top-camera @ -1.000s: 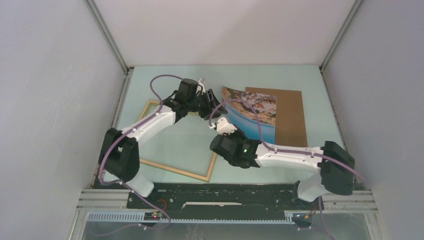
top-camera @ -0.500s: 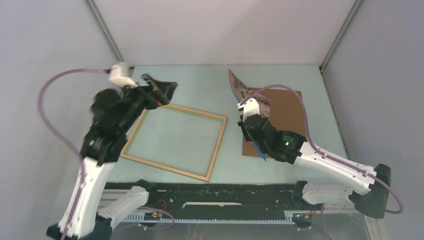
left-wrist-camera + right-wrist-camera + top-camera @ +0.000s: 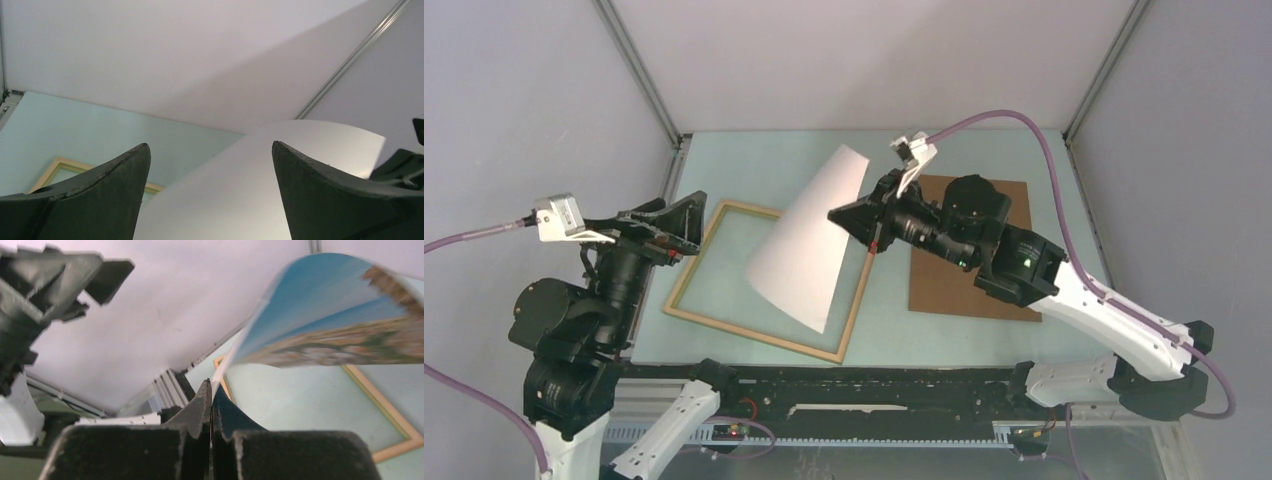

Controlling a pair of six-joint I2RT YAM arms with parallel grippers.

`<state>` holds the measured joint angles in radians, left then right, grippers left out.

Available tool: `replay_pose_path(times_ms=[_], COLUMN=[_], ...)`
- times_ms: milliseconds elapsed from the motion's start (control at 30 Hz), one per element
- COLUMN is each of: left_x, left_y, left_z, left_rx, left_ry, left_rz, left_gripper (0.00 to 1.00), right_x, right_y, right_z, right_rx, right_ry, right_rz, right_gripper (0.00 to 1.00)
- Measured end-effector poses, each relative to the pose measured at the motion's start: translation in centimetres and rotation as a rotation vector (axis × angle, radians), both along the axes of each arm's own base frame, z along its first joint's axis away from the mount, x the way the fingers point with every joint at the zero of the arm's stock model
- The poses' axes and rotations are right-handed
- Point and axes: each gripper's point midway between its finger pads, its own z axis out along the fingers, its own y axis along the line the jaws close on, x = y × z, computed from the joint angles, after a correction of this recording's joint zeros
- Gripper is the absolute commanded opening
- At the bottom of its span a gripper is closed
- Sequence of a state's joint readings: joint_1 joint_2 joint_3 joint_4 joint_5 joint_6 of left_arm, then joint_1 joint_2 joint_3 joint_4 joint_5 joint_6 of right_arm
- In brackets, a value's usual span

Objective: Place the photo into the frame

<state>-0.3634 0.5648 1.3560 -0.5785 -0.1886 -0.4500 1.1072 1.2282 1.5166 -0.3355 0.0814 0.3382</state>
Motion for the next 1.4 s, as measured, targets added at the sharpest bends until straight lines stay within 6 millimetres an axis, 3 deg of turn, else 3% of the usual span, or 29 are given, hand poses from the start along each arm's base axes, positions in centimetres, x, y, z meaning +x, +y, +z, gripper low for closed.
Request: replay_pose_path(times_ms=[67,133,233,333,400,467,700,867,1200,1400], left_x=[-0.1,-0.3,-0.4,-0.3,-0.2,0.1,1.2,1.9,2.3,2.4], left_y=[0.1,0.1,0.2,0.1,0.1,-0.1,-0.8,-1.6,-2.9,-3.4], left_z=[-0.2,-0.1,-0.1,-0.4,-0.6,-1.0,-2.5,-3.7,-5.4,-6.5], left_rx=[0.008,0.008,0.007,0.009,0.012,0.016,0.028,0.022,-0.004,-0.015], left_ry=[0.003,0.0,0.0,0.007,0.013,0.024,0.07,0.105,0.151,0.178], left_rz=[0.001,0.002,0.002,0.001,0.0,-0.003,-0.019,-0.046,-0.101,-0.126], left_gripper=[0.97,0.97,0.97,0.97,0.97,0.96,0.96,0.96,0.96,0.96], right_x=[0.9,2.7,6.1,8.0,7.8,7.3,6.3,7.3,9.3,10.8], right_y=[-0.2,-0.7,-1.8,-3.0,-3.7,-4.4,-6.9,-6.7,-2.6,-0.5], right_z=[0.6,-0.7,-6.3,-13.9,-18.5,-21.7,-29.0,-30.9,-33.7,-33.9], right_rx=[0.081,0.14,0.172,0.133,0.097,0.074,0.095,0.117,0.123,0.121], right_ry=[0.05,0.131,0.31,0.503,0.633,0.736,0.985,1.036,1.128,1.106], right_rz=[0.009,0.003,-0.024,-0.072,-0.072,-0.06,-0.037,-0.064,0.007,0.021], right_gripper=[0.0,0.0,0.0,0.0,0.0,0.0,0.0,0.0,0.0,0.0])
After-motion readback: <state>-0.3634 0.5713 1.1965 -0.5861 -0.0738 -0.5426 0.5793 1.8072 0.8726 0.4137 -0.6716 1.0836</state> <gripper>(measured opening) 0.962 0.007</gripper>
